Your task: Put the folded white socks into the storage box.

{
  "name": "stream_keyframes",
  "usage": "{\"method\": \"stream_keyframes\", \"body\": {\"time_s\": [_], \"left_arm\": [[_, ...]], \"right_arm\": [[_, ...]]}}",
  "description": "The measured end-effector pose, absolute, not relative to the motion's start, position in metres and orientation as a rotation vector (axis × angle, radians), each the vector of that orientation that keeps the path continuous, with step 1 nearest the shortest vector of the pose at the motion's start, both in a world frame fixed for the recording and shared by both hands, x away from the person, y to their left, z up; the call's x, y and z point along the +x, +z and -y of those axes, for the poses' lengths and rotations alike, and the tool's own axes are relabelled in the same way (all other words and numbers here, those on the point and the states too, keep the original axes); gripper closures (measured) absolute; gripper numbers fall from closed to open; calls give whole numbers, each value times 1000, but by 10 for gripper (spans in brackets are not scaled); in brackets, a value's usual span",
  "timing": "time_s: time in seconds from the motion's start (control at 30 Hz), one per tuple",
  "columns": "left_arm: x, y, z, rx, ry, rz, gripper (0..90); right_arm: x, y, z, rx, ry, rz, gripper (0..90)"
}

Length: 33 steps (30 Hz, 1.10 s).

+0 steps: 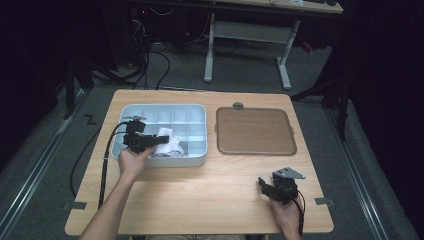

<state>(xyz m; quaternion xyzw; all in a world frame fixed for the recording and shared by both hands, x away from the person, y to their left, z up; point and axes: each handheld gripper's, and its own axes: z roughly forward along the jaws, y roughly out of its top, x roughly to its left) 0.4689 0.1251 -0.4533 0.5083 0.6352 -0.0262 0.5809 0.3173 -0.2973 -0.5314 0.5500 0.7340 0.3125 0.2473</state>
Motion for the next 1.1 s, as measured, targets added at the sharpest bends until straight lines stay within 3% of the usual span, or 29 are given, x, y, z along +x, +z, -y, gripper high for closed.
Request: {"method": "stream_keyframes", "body": {"time_s": [1.1], "left_arm": [[474,-471,-125,1260,-40,-1508,673]], "right_arm": [[317,-531,297,1494,850,-2005,396]]}}
